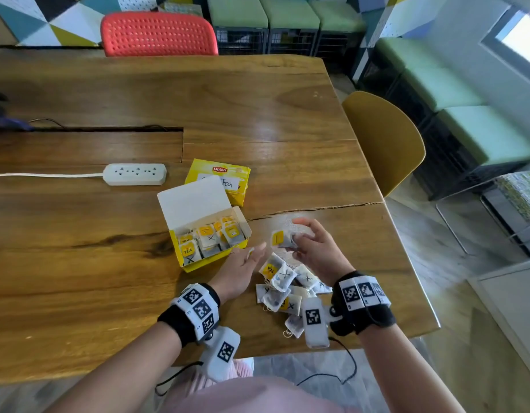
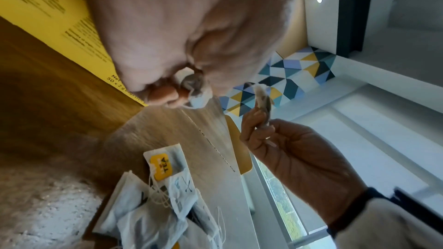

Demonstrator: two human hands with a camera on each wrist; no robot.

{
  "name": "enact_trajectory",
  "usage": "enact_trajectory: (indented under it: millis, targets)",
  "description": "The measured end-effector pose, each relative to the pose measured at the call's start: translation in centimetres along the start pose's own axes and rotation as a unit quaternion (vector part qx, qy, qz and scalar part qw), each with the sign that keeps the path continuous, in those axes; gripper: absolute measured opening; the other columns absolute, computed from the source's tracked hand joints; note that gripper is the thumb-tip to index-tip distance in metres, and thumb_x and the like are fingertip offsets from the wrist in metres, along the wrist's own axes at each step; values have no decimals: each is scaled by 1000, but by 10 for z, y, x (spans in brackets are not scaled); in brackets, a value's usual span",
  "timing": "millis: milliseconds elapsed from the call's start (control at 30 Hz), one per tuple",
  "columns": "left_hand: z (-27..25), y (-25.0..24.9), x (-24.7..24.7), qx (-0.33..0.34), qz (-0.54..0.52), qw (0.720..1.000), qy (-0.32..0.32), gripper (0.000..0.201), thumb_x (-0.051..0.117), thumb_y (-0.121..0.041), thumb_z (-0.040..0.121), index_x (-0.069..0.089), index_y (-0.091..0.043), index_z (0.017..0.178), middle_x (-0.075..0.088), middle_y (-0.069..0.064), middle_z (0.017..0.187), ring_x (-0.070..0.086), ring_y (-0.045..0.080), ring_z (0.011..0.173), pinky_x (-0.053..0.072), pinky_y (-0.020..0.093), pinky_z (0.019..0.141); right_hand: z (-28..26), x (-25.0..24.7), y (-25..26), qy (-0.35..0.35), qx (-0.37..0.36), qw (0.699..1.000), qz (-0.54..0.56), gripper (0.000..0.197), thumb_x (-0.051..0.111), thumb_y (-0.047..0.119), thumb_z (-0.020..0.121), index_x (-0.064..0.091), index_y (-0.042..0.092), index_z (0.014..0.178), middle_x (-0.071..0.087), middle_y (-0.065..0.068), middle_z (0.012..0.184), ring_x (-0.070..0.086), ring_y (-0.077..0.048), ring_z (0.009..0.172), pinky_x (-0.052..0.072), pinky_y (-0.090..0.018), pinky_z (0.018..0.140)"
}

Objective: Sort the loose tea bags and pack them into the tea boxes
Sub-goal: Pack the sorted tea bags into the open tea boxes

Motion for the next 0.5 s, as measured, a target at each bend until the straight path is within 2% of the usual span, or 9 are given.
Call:
enact_trajectory:
  millis: [67, 100, 133, 167, 200, 233, 367, 433, 500]
  targets:
    - [-3, -4, -6, -3, -43, 999, -18, 57, 28, -57, 96, 45, -25, 141, 47, -4, 141, 42, 14, 129, 33, 33, 109, -7, 17, 2, 39, 27, 995, 85, 26, 37, -8, 95, 57, 8, 102, 64, -9, 86, 59, -18, 72, 48, -22, 56]
    - [-4, -6, -8, -5, -63, 998, -27, 52, 30, -50, 98, 50, -20, 136, 54, -1, 132, 50, 13, 116, 38, 32, 100, -8, 24, 2, 48, 40, 993, 97, 28, 35, -8, 95, 59, 7, 96, 64, -11, 87, 58, -19, 73, 46, -21, 55]
    - [-5, -8, -11, -4, -72, 997, -37, 51, 32, -48, 99, 59, -14, 125, 61, 5, 117, 55, 12, 96, 41, 33, 89, -9, 29, 0, 53, 56, 992, 102, 28, 35, -7, 95, 60, 6, 93, 63, -13, 88, 58, -20, 73, 45, -22, 54]
    - [-6, -9, -14, 0, -78, 996, -47, 51, 33, -48, 98, 64, -8, 104, 63, 11, 96, 53, 11, 77, 41, 33, 79, -9, 33, -1, 57, 69, 991, 102, 25, 37, -4, 95, 60, 3, 94, 63, -15, 88, 59, -21, 73, 45, -23, 55]
    - [-7, -8, -16, 1, -93, 994, -61, 49, 34, -48, 97, 61, -8, 85, 58, 12, 77, 49, 13, 66, 40, 31, 71, -9, 37, -4, 66, 77, 990, 96, 21, 41, 0, 96, 61, 1, 96, 64, -16, 88, 61, -21, 73, 45, -23, 56]
    - [-7, -6, -17, -6, -126, 989, -79, 44, 38, -43, 98, 57, -9, 78, 54, 8, 68, 49, 15, 62, 41, 29, 65, -9, 41, -6, 78, 80, 990, 80, 18, 46, 5, 97, 62, 0, 99, 66, -15, 89, 63, -20, 74, 46, -22, 58]
    - [-9, 1, -29, -34, -248, 955, -160, 26, 51, -19, 98, 66, 0, 88, 65, 10, 69, 66, 12, 58, 51, 18, 52, -7, 51, -12, 91, 46, 994, 24, 16, 60, 5, 91, 63, -2, 106, 69, -13, 89, 68, -19, 80, 55, -22, 72]
    - [-9, 2, -29, -41, -273, 949, -154, 23, 53, -17, 98, 67, -4, 86, 67, 17, 78, 67, 21, 71, 58, 25, 62, -6, 54, -12, 72, 33, 997, 13, 19, 63, 2, 88, 63, -4, 106, 70, -13, 88, 68, -20, 80, 57, -24, 74]
    - [-7, 4, -28, -58, -299, 944, -124, 17, 52, -9, 97, 66, -1, 93, 64, 24, 92, 61, 29, 85, 59, 30, 72, -4, 57, -13, 51, 25, 998, 3, 16, 67, 3, 86, 64, -1, 101, 69, -10, 82, 67, -15, 72, 56, -22, 65]
Point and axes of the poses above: each hand's wrist, its own z-axis towards the middle knuckle, its own x-axis out of the palm, y = z × x, the point moved 5 cm from there along z, towards the middle knuckle
